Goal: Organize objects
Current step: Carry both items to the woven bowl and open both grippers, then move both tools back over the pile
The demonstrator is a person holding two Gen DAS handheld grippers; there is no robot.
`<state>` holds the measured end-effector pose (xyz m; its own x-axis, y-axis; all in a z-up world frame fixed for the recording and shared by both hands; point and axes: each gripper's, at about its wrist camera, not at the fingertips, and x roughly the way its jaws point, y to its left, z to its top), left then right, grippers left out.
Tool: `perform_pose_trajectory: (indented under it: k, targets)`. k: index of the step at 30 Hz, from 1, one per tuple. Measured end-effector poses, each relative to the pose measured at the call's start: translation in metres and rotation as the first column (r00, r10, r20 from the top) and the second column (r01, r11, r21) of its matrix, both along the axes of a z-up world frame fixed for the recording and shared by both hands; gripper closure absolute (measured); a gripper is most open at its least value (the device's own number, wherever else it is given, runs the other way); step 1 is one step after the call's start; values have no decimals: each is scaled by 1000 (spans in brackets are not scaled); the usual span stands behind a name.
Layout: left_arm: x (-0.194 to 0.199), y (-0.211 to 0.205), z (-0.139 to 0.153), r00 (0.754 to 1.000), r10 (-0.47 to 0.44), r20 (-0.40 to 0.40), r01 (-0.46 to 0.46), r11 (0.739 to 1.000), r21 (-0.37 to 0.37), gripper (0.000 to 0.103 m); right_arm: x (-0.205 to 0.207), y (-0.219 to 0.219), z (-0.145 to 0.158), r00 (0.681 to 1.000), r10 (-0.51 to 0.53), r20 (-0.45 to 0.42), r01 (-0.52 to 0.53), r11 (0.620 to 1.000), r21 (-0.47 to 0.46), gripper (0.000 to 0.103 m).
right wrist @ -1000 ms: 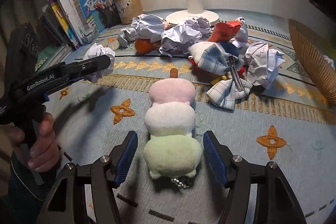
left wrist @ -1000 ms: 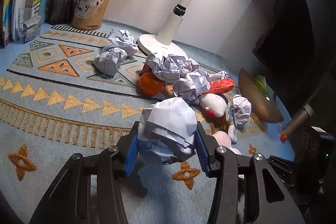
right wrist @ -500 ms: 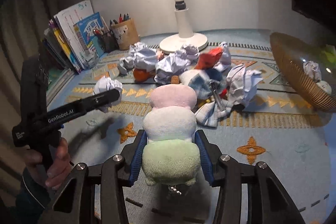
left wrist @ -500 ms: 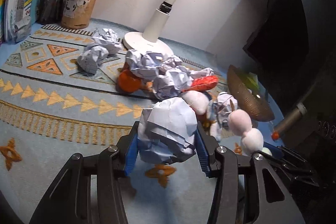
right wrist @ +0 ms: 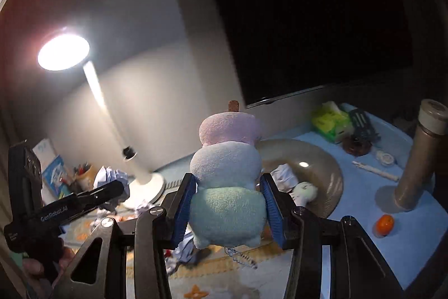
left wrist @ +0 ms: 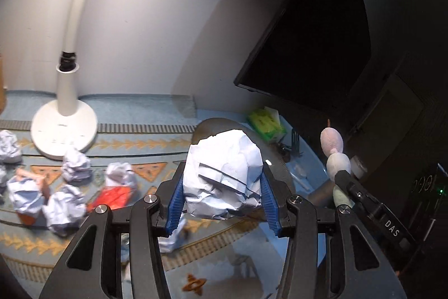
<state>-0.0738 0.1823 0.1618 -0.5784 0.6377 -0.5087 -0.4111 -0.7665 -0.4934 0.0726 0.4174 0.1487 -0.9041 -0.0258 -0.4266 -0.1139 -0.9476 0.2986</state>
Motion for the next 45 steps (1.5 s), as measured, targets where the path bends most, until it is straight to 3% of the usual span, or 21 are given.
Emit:
perform_pose_trajectory:
  k: [10, 11, 13, 19, 26, 30, 32, 33, 34, 37, 41, 45]
  targets:
    - [-59, 93, -55, 994, -81, 77, 90, 989, -121, 56, -76, 49, -48, 992, -12, 127, 28, 992, -125, 56]
    - [-64, 97, -59, 993, -84, 86, 95, 988, -125, 55, -82, 52, -51, 990, -7, 139, 26, 991, -135, 55]
    - [-69, 100, -65, 992, -84, 100, 97, 986, -133, 40, -95, 55, -61, 984, 29, 178, -1, 988, -153, 52]
    - [-50, 83, -58, 987, -119, 104, 129, 987, -92, 33, -88, 61, -74, 981, 43, 190, -11, 985, -169, 52]
    - [-1, 15, -24, 999, -43, 18, 44, 998, -53, 33, -56, 23, -45, 982, 124, 139, -102, 983, -156, 52]
    - [37, -42, 2, 997, 52, -58, -58, 994, -91, 33, -34, -23, -23, 971, 216, 101, -204, 972, -118, 52]
    - [54, -71, 9, 992, 104, -78, -112, 987, -118, 26, -23, -49, -17, 959, 269, 91, -260, 960, -104, 52]
    - [62, -86, 10, 987, 140, -80, -150, 980, -135, 8, -19, -62, -17, 952, 295, 86, -286, 953, -100, 52]
    - [70, -102, 9, 979, 189, -76, -199, 968, -154, 1, -14, -74, -18, 946, 315, 82, -308, 947, -91, 52]
    - [92, -150, -4, 954, 285, -98, -298, 939, -169, 1, -7, -108, -36, 928, 360, 96, -356, 933, -58, 52]
    - [107, -199, -47, 906, 415, -83, -424, 884, -197, 1, -5, -142, -78, 912, 394, 116, -395, 919, -13, 52]
    - [105, -223, -90, 874, 478, -83, -482, 837, -259, 1, -16, -160, -117, 891, 419, 174, -427, 904, 4, 52]
